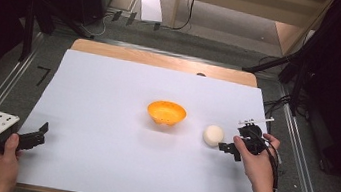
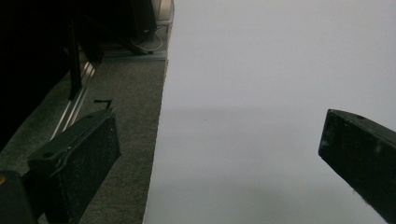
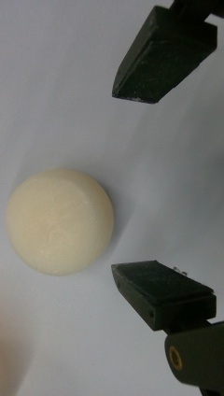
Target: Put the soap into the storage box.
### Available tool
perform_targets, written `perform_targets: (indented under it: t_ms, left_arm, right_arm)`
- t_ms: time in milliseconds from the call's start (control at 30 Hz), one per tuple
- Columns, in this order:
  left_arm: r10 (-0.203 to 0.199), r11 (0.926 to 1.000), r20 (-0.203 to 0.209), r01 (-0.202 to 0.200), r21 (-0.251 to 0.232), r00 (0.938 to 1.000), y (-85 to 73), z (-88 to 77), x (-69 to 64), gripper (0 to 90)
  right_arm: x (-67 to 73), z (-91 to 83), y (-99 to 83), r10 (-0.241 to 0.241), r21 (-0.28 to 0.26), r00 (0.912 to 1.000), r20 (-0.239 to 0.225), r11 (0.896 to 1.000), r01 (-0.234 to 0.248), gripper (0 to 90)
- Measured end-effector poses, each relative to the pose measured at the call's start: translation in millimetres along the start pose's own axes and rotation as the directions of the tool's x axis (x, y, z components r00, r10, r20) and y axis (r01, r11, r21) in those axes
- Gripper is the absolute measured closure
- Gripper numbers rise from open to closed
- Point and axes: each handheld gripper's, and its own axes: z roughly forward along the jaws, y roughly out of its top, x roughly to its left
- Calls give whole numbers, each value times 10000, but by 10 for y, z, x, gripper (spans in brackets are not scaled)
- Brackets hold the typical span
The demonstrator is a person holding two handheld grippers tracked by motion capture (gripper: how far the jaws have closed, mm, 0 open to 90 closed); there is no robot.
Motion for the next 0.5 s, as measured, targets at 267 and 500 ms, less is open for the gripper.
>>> perform_targets:
  t_ms: [267, 500]
  left_arm:
    - [-20, 10000, 35, 20, -33, 10000, -1, 0, 3, 0]
    - [-47, 10000, 29, 47, -16, 10000, -1, 1, 4, 0]
  right_arm:
    - [46, 79, 97, -68, 195, 9999, -148, 9998, 71, 134]
    - [105, 163, 179, -48, 323, 9997, -231, 9995, 56, 136]
